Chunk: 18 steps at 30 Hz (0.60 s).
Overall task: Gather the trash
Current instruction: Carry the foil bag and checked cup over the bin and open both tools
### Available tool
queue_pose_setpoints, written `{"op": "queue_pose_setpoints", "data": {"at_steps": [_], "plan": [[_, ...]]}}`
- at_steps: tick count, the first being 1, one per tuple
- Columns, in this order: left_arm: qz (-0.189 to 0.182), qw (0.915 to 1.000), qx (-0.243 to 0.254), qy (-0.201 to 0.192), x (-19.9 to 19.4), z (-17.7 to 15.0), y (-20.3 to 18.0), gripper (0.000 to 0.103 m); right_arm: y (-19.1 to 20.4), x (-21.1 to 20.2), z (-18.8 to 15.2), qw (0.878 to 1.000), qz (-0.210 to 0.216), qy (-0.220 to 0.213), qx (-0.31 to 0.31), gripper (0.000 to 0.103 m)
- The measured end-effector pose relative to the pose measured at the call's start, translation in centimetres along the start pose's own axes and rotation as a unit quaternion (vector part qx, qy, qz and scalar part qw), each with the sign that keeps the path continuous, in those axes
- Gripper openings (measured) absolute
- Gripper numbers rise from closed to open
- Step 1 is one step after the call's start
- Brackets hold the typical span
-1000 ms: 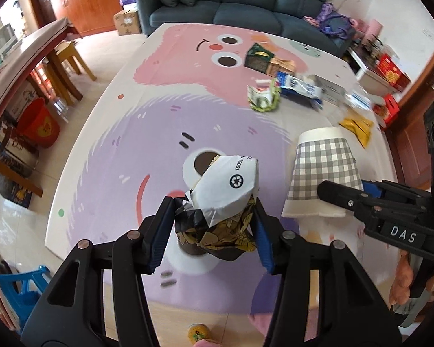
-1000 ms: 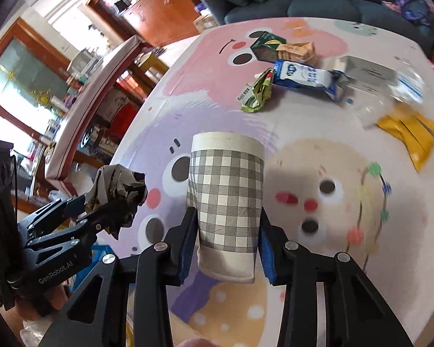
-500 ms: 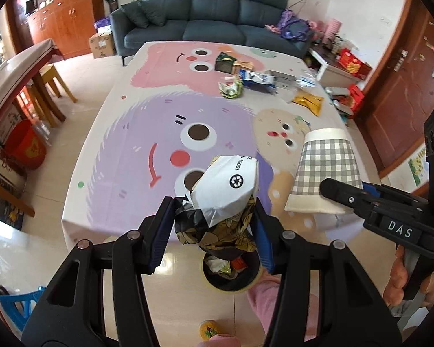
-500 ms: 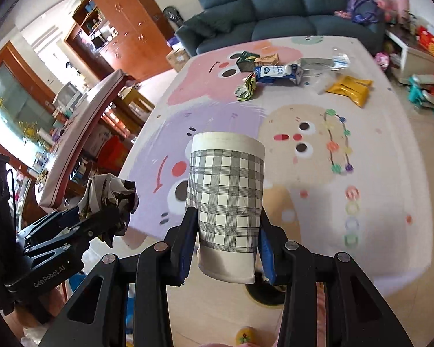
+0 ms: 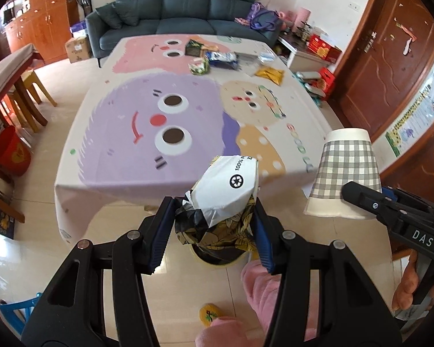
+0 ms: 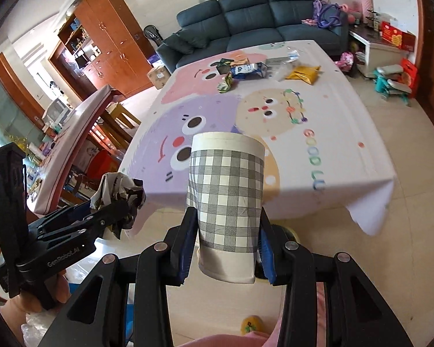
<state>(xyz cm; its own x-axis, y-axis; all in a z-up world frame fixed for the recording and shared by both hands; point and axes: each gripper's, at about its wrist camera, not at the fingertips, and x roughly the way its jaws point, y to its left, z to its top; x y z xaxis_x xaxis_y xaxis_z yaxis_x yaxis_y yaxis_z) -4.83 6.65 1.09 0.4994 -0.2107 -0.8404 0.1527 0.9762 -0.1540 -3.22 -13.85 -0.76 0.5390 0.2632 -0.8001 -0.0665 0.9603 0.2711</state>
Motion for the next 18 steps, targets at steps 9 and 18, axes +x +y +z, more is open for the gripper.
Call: {"op": "queue_pose_setpoints", "data": {"at_steps": [9, 18], "plan": [[-0.010, 0.9995, -0.008, 0.028, 2.2, -3.3, -1.4, 0.048, -1.1, -0.2, -4.1, 0.999, -0.021, 0.036, -0.002, 0.038], [0.008, 0.9975, -0.015, 0.069, 10.4, -7.8, -2.8, 0.048, -4.0, 7.9, -9.5, 0.995, -0.033, 0.098, 0.004, 0.038]]}}
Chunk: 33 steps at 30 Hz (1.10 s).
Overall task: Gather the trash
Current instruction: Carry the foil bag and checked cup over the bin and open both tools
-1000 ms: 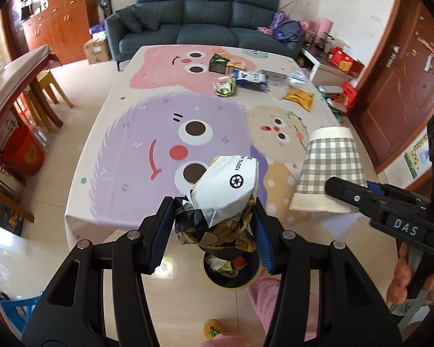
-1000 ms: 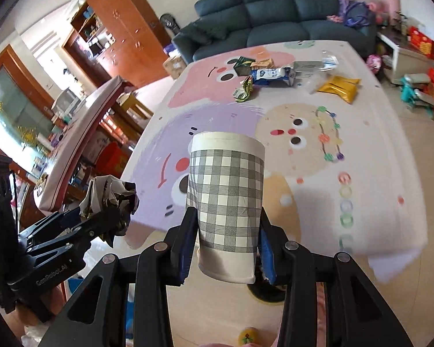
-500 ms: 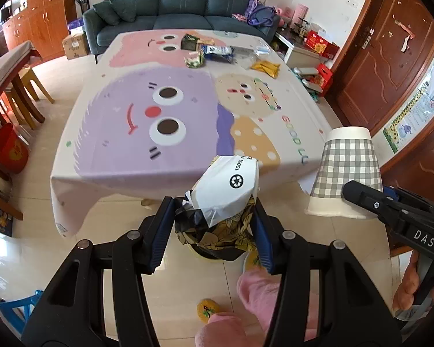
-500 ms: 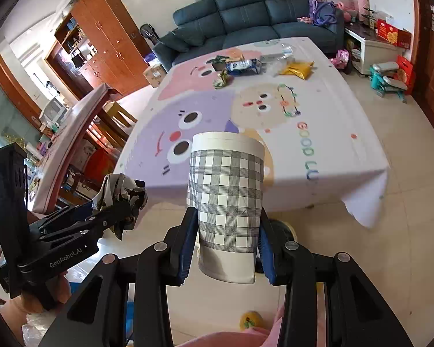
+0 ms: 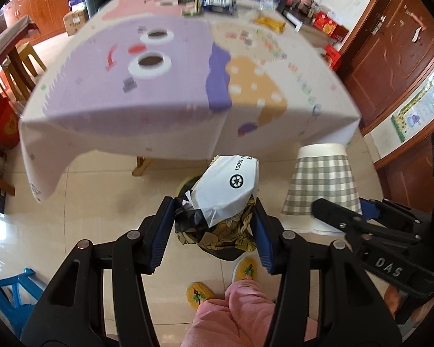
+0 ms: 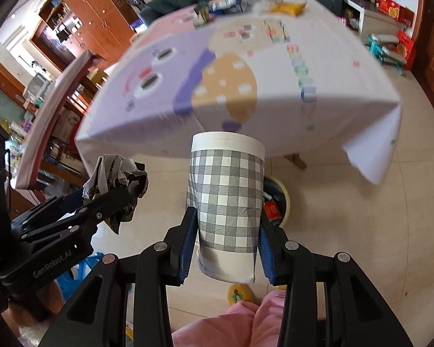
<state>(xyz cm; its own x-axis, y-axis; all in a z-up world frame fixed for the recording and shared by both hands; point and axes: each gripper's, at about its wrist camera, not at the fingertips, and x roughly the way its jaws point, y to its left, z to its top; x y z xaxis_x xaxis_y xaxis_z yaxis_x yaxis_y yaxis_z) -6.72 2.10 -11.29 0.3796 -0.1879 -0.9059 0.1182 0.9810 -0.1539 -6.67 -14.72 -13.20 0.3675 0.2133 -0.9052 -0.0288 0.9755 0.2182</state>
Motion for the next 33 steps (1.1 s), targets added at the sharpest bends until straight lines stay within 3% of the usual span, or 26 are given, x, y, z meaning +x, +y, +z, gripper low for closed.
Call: {"op": "queue_pose_setpoints", "data": {"at_steps": [8, 19, 30, 33], "plan": [[0.013, 0.9992, -0.008, 0.038, 11.7, -2.9, -0.3, 0.048, -4.3, 11.3, -2.3, 0.999, -0.024, 0.042, 0.023, 0.039], [0.015, 0.9946, -0.050, 0.090, 29.6, -4.9, 2.1, 0.049, -10.6, 27.4, -5.4, 0.992, -0.035, 0.094, 0.071, 0.041], [0.023, 0.9942, -0.024, 0.102, 39.3, -6.2, 3.9, 0.052, -11.9, 39.1, -4.5, 0.993, -0.020, 0.101, 0.054, 0.048], [0.032, 0.9935, -0.025, 0.107, 40.2, -6.4, 4.5, 0.066, -12.6, 40.5, -4.4, 0.993, -0.021, 0.101, 0.059, 0.058]]}}
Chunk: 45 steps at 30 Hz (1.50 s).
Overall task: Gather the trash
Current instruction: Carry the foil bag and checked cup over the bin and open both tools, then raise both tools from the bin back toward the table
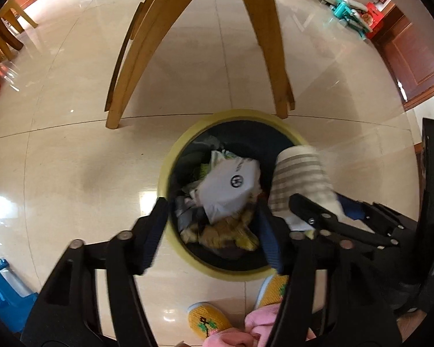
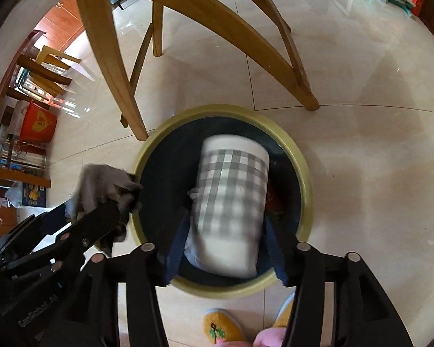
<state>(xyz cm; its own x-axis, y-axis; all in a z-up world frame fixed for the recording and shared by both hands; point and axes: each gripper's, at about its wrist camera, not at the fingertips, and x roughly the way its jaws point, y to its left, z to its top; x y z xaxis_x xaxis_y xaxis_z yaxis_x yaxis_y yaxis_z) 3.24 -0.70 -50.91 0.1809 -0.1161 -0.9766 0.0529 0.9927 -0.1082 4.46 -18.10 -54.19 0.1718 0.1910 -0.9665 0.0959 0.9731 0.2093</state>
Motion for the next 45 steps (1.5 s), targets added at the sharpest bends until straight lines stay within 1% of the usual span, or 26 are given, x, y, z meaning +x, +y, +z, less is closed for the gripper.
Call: {"op": "queue_pose_setpoints", "data": {"at_steps": [1, 2, 3, 6, 9, 13, 18, 20, 24, 27, 29, 30, 32, 34, 37, 42, 45], "plan": [[0.002, 1.0000, -0.003, 0.001, 0.1, 0.1, 0.3, 0.075, -0.3, 0.3, 0.1, 1.000, -0.004, 0.000, 0.007, 0.065], [0.003, 1.0000, -0.007, -0.001, 0.2, 0.3, 0.6, 0.082, -0.5, 0.5, 0.2, 1.000, -0.007, -0.003, 0.012, 0.069], [0.004, 0.9999, -0.009, -0.003, 0.0, 0.4, 0.8, 0.084, -0.8, 0.3, 0.3, 1.000, -0.007, -0.009, 0.015, 0.075], [0.006, 0.9999, -0.012, -0.008, -0.7, 0.7, 1.1, 0.084, -0.7, -0.3, 0.5, 1.000, -0.004, -0.026, 0.007, 0.082], [0.010, 0.9998, -0.016, -0.011, -1.5, 0.8, 1.1, 0.084, -0.7, -0.7, 0.7, 1.000, -0.002, -0.023, 0.006, 0.082], [0.015, 0.9994, -0.029, -0.012, -3.6, 0.6, 1.2, 0.084, -0.3, -2.6, 0.3, 1.000, -0.002, -0.023, 0.011, 0.082], [0.021, 0.9983, -0.054, -0.010, -7.2, 0.3, 1.5, 0.084, 0.7, -6.3, -0.4, 1.000, 0.001, -0.011, 0.016, 0.082], [0.021, 0.9977, -0.064, -0.011, -9.5, 0.0, 1.7, 0.084, 1.0, -8.0, -0.9, 1.000, 0.003, -0.008, 0.016, 0.082], [0.033, 0.9963, -0.079, -0.011, -15.3, -0.7, 2.0, 0.084, 2.1, -13.1, -1.8, 1.000, 0.004, -0.002, 0.012, 0.082], [0.036, 0.9958, -0.083, -0.015, -20.0, -1.2, 2.2, 0.084, 3.2, -17.7, -2.3, 1.000, 0.008, -0.003, 0.007, 0.082], [0.028, 0.9958, -0.084, -0.021, -23.6, -1.4, 2.0, 0.084, 3.9, -20.9, -2.5, 1.000, 0.008, -0.009, 0.001, 0.082], [0.027, 0.9959, -0.083, -0.023, -24.7, -1.5, 1.9, 0.084, 4.4, -22.8, -2.6, 1.000, 0.009, -0.013, -0.004, 0.082], [0.027, 0.9964, -0.073, -0.035, -28.5, -1.8, 1.3, 0.084, 5.5, -25.9, -2.8, 1.000, 0.009, -0.021, -0.010, 0.082], [0.027, 0.9966, -0.063, -0.045, -31.4, -2.1, 0.9, 0.084, 6.5, -29.5, -2.9, 0.999, 0.013, -0.032, -0.013, 0.082], [0.021, 0.9967, -0.054, -0.056, -35.5, -2.3, 0.3, 0.084, 7.7, -33.7, -3.2, 0.999, 0.013, -0.047, -0.014, 0.082], [0.018, 0.9955, -0.045, -0.082, -41.1, -2.2, -0.1, 0.084, 9.4, -39.8, -3.5, 0.997, 0.016, -0.070, -0.017, 0.082], [0.017, 0.9937, -0.039, -0.103, -44.7, -1.7, -0.3, 0.084, 10.1, -42.6, -3.7, 0.996, 0.019, -0.081, -0.017, 0.082]]}}
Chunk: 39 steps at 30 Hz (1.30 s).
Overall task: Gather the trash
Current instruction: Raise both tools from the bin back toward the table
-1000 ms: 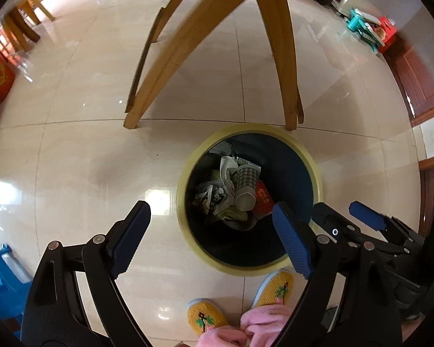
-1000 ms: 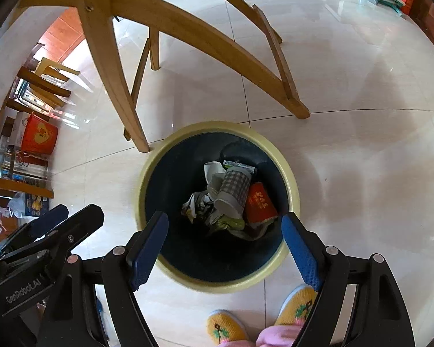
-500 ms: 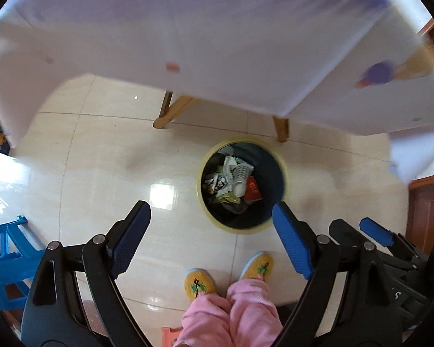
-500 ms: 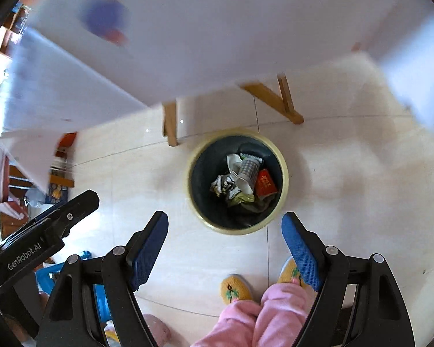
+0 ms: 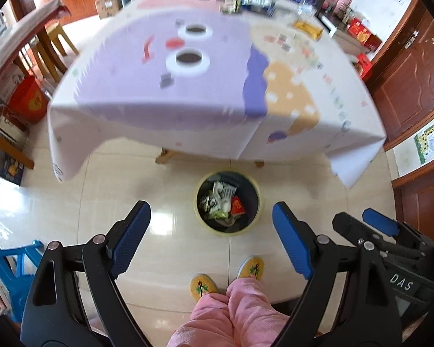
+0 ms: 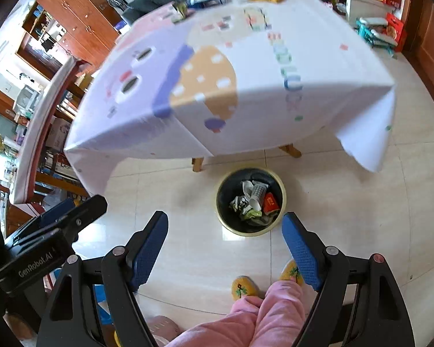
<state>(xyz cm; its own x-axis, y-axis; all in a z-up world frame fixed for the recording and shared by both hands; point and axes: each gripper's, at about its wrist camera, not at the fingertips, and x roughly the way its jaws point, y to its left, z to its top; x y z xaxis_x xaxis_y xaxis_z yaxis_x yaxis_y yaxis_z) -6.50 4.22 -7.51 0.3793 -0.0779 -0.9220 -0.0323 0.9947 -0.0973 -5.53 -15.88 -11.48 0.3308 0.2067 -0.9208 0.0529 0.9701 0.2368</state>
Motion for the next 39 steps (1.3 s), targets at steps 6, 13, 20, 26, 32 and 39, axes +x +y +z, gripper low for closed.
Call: {"op": "queue_pose_setpoints", "data": {"at_steps": [6, 13, 20, 26, 32, 39], "plan": [[-0.004, 0.9987, 0.016, -0.048, -5.2, 2.2, -0.1, 0.084, 1.8, -5.4, 1.2, 0.999, 0.000, -0.041, -0.009, 0.082], [-0.010, 0.9958, 0.014, -0.090, -8.2, 4.6, 0.6, 0.084, 3.0, -8.2, 3.1, 0.996, -0.010, -0.087, -0.016, 0.082], [-0.001, 0.9927, 0.017, -0.119, -9.5, 6.6, 1.9, 0.084, 4.9, -9.4, 5.1, 0.993, -0.016, -0.113, -0.037, 0.083], [0.002, 0.9931, 0.017, -0.116, -8.6, 8.3, 2.3, 0.084, 5.6, -9.2, 6.7, 0.991, -0.013, -0.126, -0.048, 0.083], [0.011, 0.9948, 0.024, -0.099, -5.1, 10.8, 1.3, 0.084, 4.7, -6.6, 9.6, 0.992, -0.005, -0.116, -0.047, 0.084], [0.041, 0.9963, 0.012, -0.074, 0.5, 16.1, -1.2, 0.084, 1.3, -1.3, 16.6, 0.995, 0.021, -0.090, -0.042, 0.084]]}}
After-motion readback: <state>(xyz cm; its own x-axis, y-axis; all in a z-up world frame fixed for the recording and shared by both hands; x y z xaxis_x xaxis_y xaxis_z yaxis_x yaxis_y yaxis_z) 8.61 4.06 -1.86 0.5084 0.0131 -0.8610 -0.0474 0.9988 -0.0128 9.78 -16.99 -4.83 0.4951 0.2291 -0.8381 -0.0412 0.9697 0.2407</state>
